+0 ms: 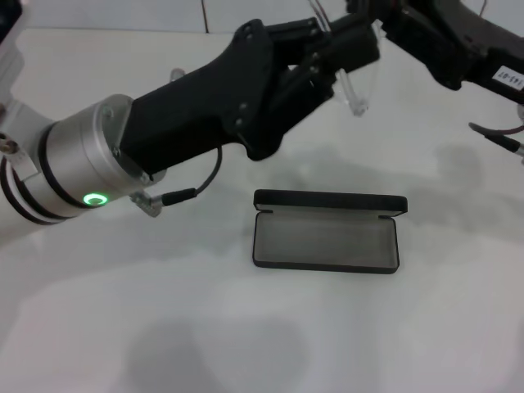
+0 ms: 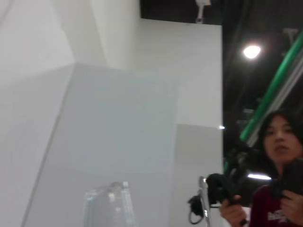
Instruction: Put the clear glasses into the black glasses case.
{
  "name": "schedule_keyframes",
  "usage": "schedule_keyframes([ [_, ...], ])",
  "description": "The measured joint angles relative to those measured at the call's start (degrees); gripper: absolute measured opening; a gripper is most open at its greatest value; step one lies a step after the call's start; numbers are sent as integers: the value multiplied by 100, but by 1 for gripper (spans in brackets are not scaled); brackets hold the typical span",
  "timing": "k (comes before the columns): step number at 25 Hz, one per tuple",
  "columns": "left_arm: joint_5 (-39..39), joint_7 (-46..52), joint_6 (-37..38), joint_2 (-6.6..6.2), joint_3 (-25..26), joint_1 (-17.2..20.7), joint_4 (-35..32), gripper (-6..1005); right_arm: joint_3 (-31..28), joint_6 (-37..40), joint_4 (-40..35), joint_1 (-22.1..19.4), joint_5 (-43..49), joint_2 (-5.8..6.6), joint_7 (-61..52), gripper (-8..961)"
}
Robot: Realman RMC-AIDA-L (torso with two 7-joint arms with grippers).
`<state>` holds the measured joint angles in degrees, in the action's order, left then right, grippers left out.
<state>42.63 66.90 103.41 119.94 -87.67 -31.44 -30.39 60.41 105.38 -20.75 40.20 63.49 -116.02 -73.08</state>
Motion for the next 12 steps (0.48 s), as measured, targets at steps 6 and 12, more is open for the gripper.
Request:
schedule_keyframes([
  [6, 14, -18, -183, -8, 72, -67, 233, 81, 116, -133, -8, 52, -2, 3, 12, 76],
  [12, 58, -18, -176, -8, 55, -76, 244, 81, -10, -176, 21, -53, -168, 9, 66, 77],
])
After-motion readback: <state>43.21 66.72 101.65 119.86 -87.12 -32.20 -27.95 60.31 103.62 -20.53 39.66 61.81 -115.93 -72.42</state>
